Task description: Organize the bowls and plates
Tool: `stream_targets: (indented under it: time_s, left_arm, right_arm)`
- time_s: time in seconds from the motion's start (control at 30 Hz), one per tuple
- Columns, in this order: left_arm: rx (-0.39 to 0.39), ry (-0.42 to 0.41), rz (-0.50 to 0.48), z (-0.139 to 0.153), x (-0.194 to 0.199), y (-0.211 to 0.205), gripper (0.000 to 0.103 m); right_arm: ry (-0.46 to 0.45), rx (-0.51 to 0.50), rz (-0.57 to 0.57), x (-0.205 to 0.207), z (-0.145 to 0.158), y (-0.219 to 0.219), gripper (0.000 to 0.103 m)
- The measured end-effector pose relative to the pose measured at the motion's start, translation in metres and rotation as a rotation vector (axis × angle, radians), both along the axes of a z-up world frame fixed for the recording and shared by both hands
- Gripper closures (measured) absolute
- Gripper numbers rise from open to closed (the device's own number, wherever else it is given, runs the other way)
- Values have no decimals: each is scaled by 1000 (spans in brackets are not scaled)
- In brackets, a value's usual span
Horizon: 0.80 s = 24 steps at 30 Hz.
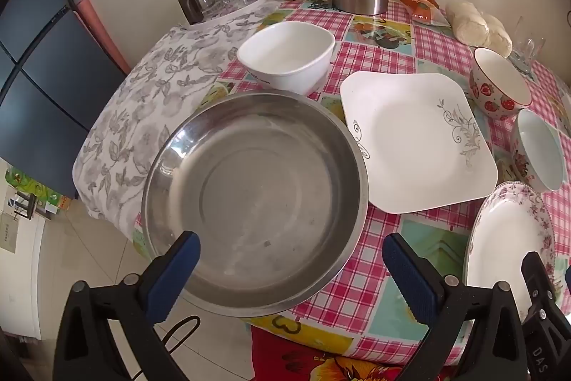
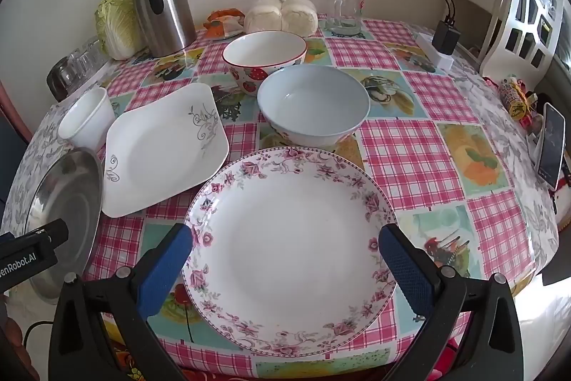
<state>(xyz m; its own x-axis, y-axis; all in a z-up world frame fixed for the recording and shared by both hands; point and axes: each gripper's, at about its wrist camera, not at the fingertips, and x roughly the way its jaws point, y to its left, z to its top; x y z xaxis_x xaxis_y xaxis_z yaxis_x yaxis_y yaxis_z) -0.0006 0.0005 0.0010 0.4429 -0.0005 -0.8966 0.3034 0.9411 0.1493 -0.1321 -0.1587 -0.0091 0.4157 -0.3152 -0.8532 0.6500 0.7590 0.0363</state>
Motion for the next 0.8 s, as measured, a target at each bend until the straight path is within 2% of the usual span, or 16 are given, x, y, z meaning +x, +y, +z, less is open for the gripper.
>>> stream_targets:
  time_s: [0.8]
  left_arm:
    - [40, -6, -10, 2, -2, -2, 0]
  right_arm:
    - [6, -1, 4, 2, 0, 2, 0]
